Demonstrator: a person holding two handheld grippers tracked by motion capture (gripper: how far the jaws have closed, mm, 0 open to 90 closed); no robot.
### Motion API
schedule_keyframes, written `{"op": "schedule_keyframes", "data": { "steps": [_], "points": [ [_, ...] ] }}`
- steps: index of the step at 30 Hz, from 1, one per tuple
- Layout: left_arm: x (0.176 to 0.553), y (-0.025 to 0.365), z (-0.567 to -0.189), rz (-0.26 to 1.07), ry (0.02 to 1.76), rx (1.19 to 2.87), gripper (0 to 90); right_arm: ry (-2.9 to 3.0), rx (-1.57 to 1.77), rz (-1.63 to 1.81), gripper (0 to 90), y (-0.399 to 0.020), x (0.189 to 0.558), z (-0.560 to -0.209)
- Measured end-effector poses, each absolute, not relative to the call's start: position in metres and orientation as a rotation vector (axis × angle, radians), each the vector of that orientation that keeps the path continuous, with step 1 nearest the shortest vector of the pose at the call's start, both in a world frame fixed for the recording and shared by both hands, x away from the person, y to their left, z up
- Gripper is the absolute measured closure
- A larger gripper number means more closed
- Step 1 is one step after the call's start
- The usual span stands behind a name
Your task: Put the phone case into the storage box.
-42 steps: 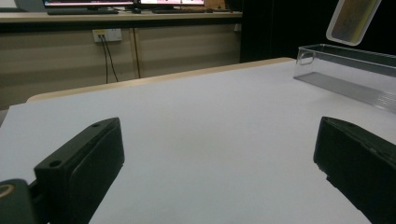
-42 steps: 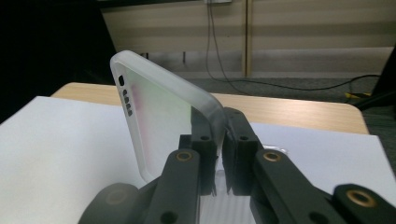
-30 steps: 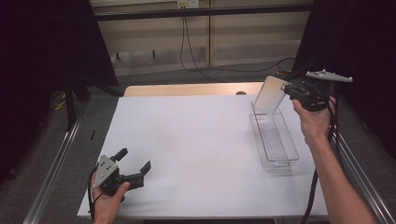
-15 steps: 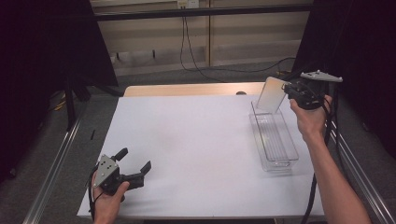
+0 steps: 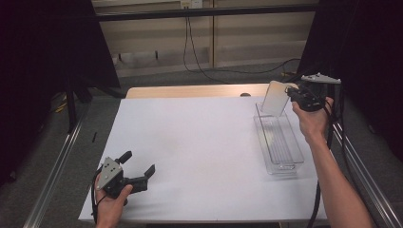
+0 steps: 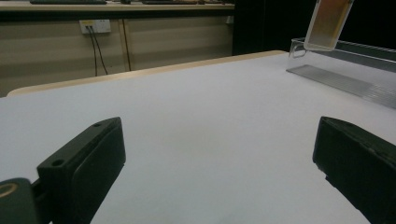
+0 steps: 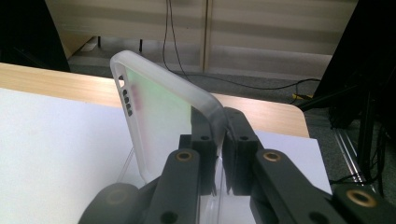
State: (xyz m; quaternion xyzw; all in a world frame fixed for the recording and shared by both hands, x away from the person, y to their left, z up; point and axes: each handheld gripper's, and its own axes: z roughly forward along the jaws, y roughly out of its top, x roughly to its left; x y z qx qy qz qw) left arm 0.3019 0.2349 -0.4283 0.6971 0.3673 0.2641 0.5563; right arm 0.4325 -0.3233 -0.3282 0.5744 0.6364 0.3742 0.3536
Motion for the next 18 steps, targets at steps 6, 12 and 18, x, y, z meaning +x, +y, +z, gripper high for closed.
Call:
{"op": "schedule_keyframes", "data": {
  "steps": [6, 12, 18],
  "points": [
    [0.303, 0.238, -0.428, 0.627, 0.879, 1.634, 2.2, 1.669, 1.483, 0.943, 84.7, -0.322, 0.439, -0.336],
    [0.303, 0.238, -0.428, 0.631, 0.882, 1.639, 2.2, 1.69, 1.479, 0.912, 84.7, -0.318, 0.447, -0.345],
    [0.304, 0.237, -0.429, 0.627, 0.883, 1.646, 2.3, 1.699, 1.462, 0.906, 84.7, -0.312, 0.451, -0.35]
  ]
}}
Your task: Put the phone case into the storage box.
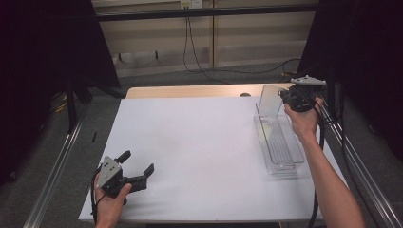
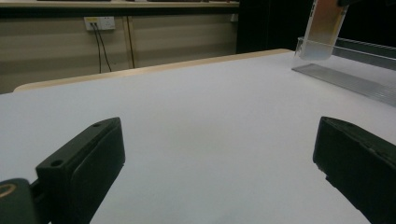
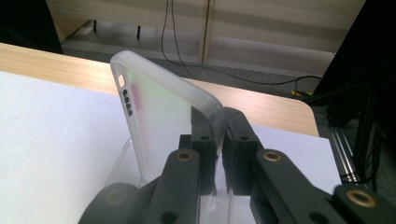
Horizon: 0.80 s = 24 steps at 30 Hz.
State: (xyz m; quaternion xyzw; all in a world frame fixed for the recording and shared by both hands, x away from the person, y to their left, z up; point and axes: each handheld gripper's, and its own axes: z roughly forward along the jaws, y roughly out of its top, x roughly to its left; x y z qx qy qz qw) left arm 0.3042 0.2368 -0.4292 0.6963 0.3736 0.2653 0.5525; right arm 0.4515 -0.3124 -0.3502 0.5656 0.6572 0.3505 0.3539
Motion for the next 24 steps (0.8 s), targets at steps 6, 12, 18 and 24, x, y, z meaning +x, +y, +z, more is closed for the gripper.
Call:
{"op": "schedule_keyframes", "data": {
  "steps": [6, 12, 18, 24],
  "points": [
    [0.303, 0.238, -0.428, 0.632, 0.882, 1.644, 2.2, 1.691, 1.463, 0.897, 84.7, -0.312, 0.454, -0.356],
    [0.304, 0.237, -0.429, 0.624, 0.889, 1.635, 2.2, 1.702, 1.465, 0.883, 84.7, -0.311, 0.456, -0.36],
    [0.303, 0.236, -0.429, 0.631, 0.886, 1.649, 2.2, 1.699, 1.471, 0.891, 84.7, -0.312, 0.458, -0.364],
    [0.303, 0.238, -0.429, 0.632, 0.882, 1.65, 2.2, 1.705, 1.476, 0.877, 84.7, -0.312, 0.459, -0.366]
  ]
}}
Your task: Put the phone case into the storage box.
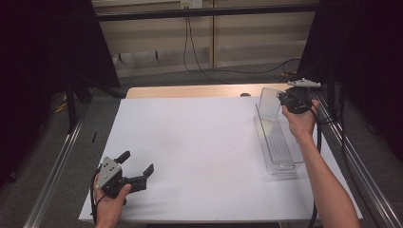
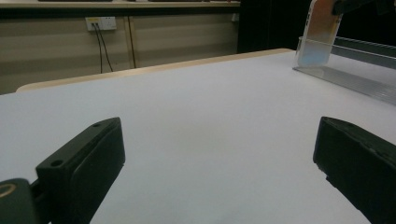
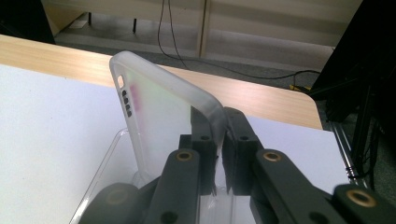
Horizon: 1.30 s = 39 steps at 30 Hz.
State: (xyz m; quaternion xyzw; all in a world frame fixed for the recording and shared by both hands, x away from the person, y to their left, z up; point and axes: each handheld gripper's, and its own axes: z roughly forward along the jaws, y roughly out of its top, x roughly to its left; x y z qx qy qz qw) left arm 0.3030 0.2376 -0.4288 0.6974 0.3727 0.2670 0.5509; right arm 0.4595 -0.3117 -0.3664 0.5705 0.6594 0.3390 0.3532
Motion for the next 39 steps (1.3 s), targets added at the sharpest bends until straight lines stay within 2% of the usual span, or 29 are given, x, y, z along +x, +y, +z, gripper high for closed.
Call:
{"op": "schedule_keyframes", "data": {
  "steps": [22, 39],
  "points": [
    [0.306, 0.23, -0.429, 0.629, 0.872, 1.66, 2.3, 1.861, 1.429, 0.783, 84.7, -0.316, 0.474, -0.358],
    [0.308, 0.232, -0.427, 0.647, 0.883, 1.645, 2.3, 1.857, 1.468, 0.87, 84.9, -0.33, 0.489, -0.362]
  ]
}}
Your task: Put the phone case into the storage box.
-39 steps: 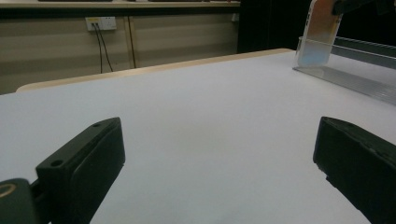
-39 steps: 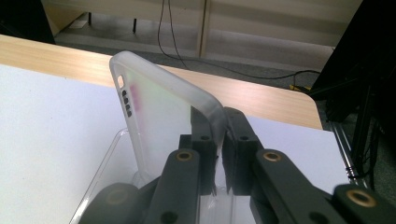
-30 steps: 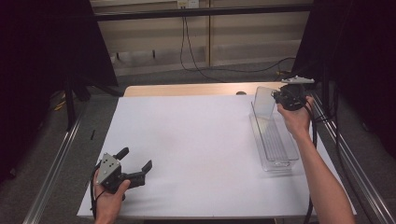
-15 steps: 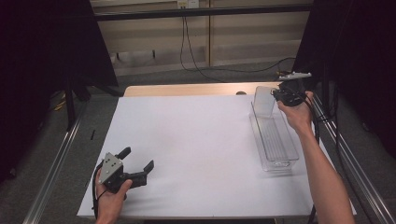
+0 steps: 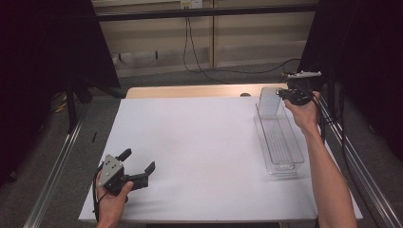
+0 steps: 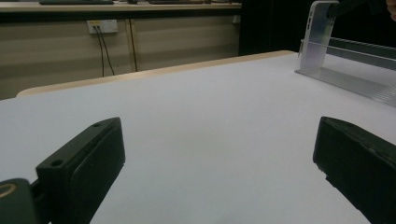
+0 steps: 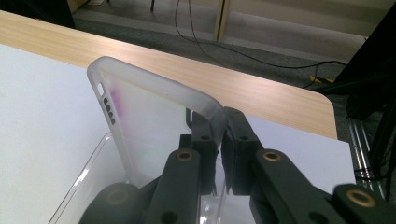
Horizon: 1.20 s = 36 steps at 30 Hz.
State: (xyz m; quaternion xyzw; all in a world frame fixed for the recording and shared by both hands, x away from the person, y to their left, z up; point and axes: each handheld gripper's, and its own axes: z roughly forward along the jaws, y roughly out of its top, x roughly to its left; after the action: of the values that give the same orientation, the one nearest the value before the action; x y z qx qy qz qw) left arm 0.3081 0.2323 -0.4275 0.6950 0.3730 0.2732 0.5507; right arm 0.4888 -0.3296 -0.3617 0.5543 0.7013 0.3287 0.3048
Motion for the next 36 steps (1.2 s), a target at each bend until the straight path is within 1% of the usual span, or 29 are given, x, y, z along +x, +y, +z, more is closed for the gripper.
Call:
{"op": "schedule_keyframes", "data": {
  "steps": [10, 36],
  "points": [
    [0.3085, 0.2315, -0.4279, 0.638, 0.877, 1.649, 2.3, 1.877, 1.472, 0.895, 84.6, -0.3342, 0.4959, -0.3616],
    [0.3101, 0.2288, -0.4285, 0.637, 0.863, 1.666, 2.2, 1.85, 1.511, 0.929, 83.9, -0.336, 0.4976, -0.364]
  ]
}}
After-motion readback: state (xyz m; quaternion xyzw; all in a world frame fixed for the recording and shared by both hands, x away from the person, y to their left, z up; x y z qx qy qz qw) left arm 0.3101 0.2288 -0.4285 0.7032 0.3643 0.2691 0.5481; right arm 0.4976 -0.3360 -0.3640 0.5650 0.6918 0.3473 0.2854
